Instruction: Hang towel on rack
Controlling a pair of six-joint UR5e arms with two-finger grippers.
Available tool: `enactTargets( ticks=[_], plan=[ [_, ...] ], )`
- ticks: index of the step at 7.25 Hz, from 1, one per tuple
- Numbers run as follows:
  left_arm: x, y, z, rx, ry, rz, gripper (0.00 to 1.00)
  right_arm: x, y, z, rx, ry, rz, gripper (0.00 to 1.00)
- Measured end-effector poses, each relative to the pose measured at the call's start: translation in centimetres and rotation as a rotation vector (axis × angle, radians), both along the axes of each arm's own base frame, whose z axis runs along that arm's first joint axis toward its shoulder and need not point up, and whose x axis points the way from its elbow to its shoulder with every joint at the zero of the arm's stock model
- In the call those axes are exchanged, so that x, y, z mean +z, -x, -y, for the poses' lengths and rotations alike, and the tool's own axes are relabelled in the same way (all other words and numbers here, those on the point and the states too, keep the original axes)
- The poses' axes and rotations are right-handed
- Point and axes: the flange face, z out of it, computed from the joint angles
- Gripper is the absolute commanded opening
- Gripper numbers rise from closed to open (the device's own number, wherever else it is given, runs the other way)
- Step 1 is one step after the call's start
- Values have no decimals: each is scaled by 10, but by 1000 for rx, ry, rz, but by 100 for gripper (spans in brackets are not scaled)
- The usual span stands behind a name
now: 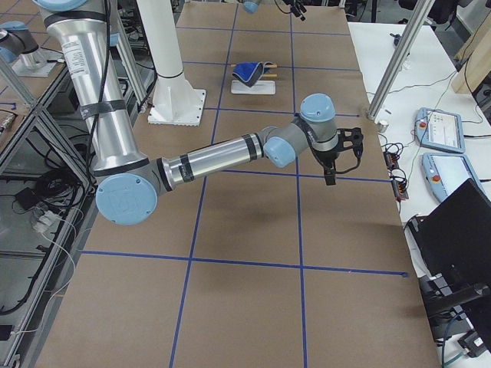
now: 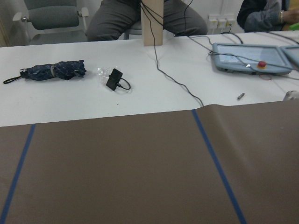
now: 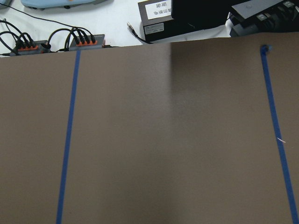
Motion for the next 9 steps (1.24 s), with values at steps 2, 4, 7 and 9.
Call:
enactTargets(
  ticks=[2,4,7,9],
  plan=[
    [4,35,24,115,184,6,97,51,-25,-9,-63,14,-22,100],
    [2,59,31,217,387,-149,97,74,-41,-19,-97,54,-44,100],
    [17,74,26,352,498,-217,98,54,-45,-3,-126,114,-60,100],
    [32,86,22,426,523,-163,98,47,-44,-1,-130,125,-61,100]
  ],
)
